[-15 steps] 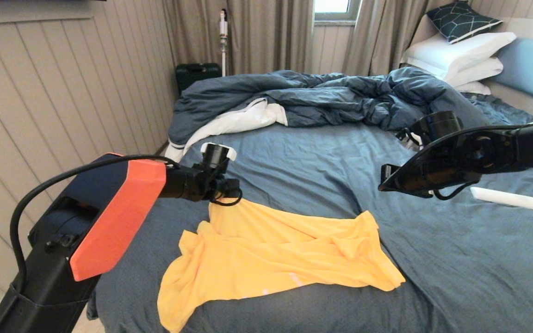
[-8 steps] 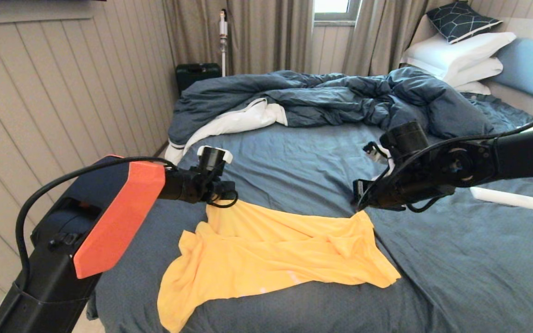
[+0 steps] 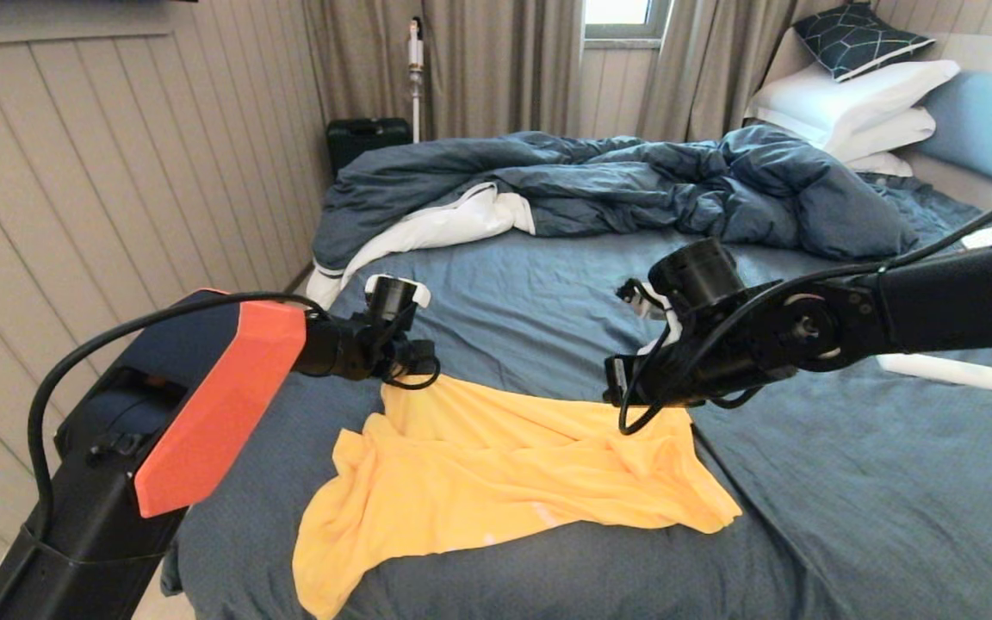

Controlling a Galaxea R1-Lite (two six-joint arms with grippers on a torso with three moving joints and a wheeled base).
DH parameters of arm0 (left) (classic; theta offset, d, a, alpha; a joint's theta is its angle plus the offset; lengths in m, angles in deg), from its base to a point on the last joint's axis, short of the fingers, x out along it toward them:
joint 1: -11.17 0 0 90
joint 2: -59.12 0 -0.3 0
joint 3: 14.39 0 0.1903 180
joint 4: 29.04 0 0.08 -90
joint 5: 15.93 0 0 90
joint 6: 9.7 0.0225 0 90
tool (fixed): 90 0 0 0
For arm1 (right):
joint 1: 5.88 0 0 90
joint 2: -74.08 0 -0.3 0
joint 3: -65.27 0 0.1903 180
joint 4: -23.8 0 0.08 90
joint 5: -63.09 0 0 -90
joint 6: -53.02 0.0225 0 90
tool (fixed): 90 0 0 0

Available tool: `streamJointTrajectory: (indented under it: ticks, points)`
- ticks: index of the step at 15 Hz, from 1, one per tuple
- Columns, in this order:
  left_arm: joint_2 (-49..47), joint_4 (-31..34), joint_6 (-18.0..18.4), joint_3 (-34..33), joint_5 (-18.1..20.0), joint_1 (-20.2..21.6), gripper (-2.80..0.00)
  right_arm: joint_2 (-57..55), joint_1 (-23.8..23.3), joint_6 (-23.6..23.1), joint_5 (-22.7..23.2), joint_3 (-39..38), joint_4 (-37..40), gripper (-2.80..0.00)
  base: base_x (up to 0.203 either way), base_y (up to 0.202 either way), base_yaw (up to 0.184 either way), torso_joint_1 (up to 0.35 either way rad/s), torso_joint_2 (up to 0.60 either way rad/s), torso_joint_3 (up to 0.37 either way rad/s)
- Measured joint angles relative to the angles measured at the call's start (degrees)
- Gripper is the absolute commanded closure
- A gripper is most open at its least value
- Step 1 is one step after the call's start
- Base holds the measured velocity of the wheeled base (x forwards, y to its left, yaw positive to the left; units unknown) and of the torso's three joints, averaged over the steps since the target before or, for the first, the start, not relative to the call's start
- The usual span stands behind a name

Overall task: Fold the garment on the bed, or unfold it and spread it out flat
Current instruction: Unford the yellow T-shirt

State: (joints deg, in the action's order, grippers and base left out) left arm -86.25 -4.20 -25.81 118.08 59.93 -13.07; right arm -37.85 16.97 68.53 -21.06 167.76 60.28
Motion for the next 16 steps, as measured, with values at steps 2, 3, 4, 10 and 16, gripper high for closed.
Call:
streamJointTrajectory:
  ticks: [2, 3, 4, 10, 16]
  points:
    - [-0.1, -0.2, -0.2, -0.6, 0.1, 0.2, 0.0, -1.8, 1.2, -0.1, -0.8, 1.0, 0.0, 0.0, 0.0, 0.0, 0.0, 0.0, 0.0, 0.0]
    - [-0.2, -0.2, -0.2, -0.9, 0.1, 0.2, 0.0, -3.4, 2.0, -0.2, -1.7, 1.7, 0.1, 0.0, 0.0, 0.0, 0.0, 0.0, 0.0, 0.0]
    - [-0.2, -0.3, -0.4, -1.0, 0.1, 0.2, 0.0, -5.2, 3.1, -0.2, -2.7, 2.5, 0.1, 0.0, 0.0, 0.0, 0.0, 0.0, 0.0, 0.0]
    - [-0.3, 0.0, -0.6, -1.2, 0.1, 0.3, 0.0, -14.4, 6.0, 0.0, -3.9, 8.1, 0.1, 0.0, 0.0, 0.0, 0.0, 0.0, 0.0, 0.0]
    - [-0.5, 0.0, -0.3, -1.0, 0.0, 0.2, 0.0, -17.6, 6.7, -0.1, -4.1, 7.0, 0.0, 0.0, 0.0, 0.0, 0.0, 0.0, 0.0, 0.0]
